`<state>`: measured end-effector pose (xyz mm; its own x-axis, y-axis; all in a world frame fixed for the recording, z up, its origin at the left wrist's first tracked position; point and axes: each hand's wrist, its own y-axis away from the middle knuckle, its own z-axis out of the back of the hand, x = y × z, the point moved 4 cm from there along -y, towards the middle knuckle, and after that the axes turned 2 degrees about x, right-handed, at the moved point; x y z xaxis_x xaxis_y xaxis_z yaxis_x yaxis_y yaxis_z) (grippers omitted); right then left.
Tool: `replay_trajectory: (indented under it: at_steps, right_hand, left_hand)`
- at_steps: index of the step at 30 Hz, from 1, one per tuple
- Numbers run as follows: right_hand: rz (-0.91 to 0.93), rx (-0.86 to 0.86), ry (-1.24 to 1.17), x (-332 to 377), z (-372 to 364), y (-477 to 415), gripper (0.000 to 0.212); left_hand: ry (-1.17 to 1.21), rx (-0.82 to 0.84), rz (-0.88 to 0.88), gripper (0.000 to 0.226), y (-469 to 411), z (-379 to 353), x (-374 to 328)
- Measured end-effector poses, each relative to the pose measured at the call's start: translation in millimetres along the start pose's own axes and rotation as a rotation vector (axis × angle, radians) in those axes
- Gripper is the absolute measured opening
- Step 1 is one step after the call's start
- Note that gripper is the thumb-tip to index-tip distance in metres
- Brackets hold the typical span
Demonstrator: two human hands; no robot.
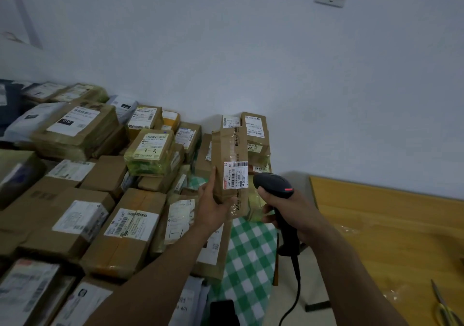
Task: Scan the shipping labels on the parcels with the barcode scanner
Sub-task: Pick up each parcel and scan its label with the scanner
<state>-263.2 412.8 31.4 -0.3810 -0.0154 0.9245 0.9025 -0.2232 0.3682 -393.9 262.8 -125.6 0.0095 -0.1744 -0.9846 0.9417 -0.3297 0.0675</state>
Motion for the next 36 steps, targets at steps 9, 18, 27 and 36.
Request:
replay_trajectory:
  at_steps: [9, 18, 27, 36]
  right_hand:
    - [-0.049, -0.063, -0.056, -34.1, 14.7, -0.1, 0.020]
    - [-0.156, -0.103, -0.082, -82.7, 31.9, -7.5, 0.021]
    - [-0.228, -0.201, -0.050, -127.0, 56.9, -43.8, 0.034]
    - [-0.226, -0.223, 0.039, -173.0, 105.1, -151.2, 0.059]
  left_hand:
    - [0.039, 0.130, 0.172, 0.091, 50.6, -15.9, -1.3]
    - [-0.228, 0.260, 0.454, 0.118, 68.1, -56.2, 85.8]
    - [-0.349, 0.428, 0.381, 0.121, 70.2, -72.7, 61.8]
    - [-0.571, 0.443, 0.409, 0.079, 63.0, -99.3, 67.5]
